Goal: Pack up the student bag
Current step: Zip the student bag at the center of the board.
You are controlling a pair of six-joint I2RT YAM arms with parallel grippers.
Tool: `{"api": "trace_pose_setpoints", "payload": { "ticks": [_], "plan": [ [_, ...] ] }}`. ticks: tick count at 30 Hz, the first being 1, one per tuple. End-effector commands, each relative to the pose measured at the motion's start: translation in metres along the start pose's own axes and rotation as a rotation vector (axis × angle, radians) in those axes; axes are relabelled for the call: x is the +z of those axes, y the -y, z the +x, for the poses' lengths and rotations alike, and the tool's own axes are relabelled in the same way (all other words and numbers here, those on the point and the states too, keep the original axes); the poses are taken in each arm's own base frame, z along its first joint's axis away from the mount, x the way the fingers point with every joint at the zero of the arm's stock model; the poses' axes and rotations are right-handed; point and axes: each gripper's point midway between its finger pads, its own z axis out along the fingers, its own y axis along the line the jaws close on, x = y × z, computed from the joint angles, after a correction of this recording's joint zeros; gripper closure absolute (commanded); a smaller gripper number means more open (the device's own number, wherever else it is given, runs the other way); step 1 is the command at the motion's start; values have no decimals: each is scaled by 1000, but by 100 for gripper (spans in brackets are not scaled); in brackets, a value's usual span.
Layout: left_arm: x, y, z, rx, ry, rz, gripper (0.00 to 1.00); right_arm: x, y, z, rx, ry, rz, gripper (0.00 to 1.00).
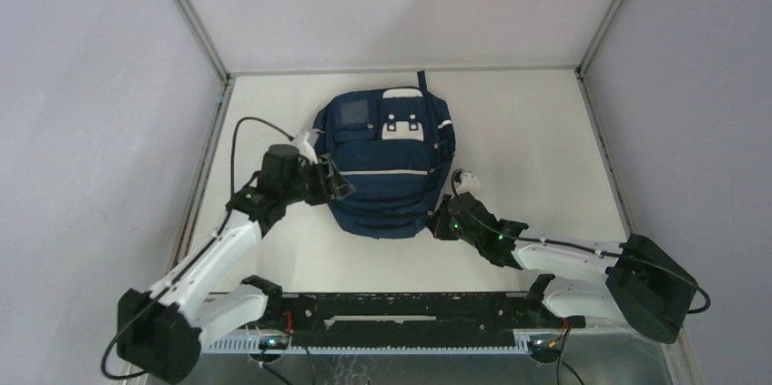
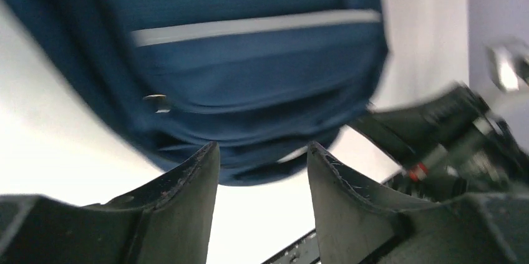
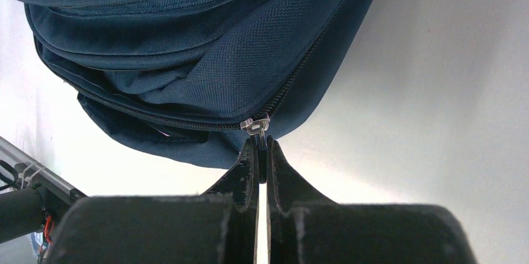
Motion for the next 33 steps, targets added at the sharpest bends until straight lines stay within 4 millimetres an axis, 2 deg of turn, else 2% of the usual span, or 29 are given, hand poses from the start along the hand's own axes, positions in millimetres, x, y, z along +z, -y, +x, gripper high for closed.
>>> {"api": "trace_pose_setpoints", "payload": {
  "ticks": [1, 4, 8, 11, 13, 16, 20, 22, 29, 31, 32, 33],
  "plan": [
    [-32, 72, 3, 343, 68, 214, 42, 3, 12, 6, -21, -13, 34, 100],
    [-43, 95, 17, 593, 137, 242, 41, 4, 9, 8, -18, -23, 20, 100],
    [-44, 128, 46, 984, 243, 371, 39, 6, 6, 8, -14, -29, 10, 100],
    [-26, 130, 75, 1233, 233, 408, 34, 5, 5, 6, -8, -25, 9, 100],
    [-12, 130, 83, 1331, 201, 361, 34, 3, 6, 5, -2, -19, 16, 100],
    [10, 133, 85, 1358, 179, 302, 35, 1, 8, 4, 0, -13, 24, 100],
    [31, 139, 75, 1358, 222, 210, 37, 1, 8, 4, -2, -15, 23, 100],
    [45, 137, 78, 1386, 199, 179, 38, 0, 7, 4, 0, -14, 22, 100],
    [67, 146, 85, 1349, 217, 193, 42, -3, 6, 0, 8, 4, 19, 100],
    [74, 143, 89, 1353, 197, 185, 47, -4, 7, 0, 7, 3, 22, 100],
    [77, 140, 91, 1355, 184, 181, 53, -4, 7, 1, 7, 3, 22, 100],
    [79, 138, 92, 1355, 176, 178, 64, -4, 9, 2, 5, 1, 25, 100]
  ]
}}
